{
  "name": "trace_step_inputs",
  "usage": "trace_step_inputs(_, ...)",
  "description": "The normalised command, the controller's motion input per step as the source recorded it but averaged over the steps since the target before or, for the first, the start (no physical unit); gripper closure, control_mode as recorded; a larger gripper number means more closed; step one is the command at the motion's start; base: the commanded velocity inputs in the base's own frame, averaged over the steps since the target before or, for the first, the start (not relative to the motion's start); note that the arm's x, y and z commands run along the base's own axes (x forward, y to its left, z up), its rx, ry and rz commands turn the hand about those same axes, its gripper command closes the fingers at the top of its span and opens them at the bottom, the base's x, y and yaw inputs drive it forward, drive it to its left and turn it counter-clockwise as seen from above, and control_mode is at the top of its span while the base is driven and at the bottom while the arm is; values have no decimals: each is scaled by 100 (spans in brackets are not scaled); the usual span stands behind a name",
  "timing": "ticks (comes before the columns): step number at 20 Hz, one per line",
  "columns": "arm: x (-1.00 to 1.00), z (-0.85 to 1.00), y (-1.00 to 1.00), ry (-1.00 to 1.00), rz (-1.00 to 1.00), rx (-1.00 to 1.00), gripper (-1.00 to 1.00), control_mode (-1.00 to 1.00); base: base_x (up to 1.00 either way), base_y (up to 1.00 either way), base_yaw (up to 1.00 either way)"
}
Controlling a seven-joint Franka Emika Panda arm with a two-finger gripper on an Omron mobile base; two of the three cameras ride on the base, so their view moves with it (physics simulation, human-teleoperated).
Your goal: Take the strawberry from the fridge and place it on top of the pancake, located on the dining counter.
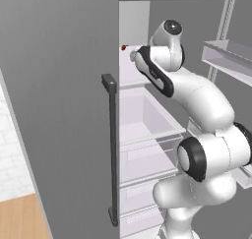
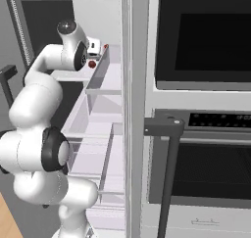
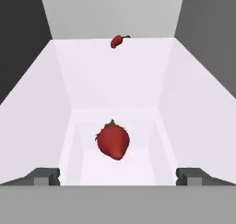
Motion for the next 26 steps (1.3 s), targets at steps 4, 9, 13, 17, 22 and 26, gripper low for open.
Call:
trace_step_inputs(4,67,-25,8,0,-3,0,-100,-100,0,0,0)
trace_step_inputs(9,29,-10,0,0,0,0,-100,-100,0,0,0)
trace_step_inputs(13,-19,-2,0,0,0,0,-100,-100,0,0,0)
trace_step_inputs(17,-11,-14,0,0,0,0,-100,-100,0,0,0)
trace_step_inputs(22,0,-6,0,6,0,0,-100,-100,0,0,0)
trace_step_inputs(26,0,-6,0,4,0,0,-100,-100,0,0,0)
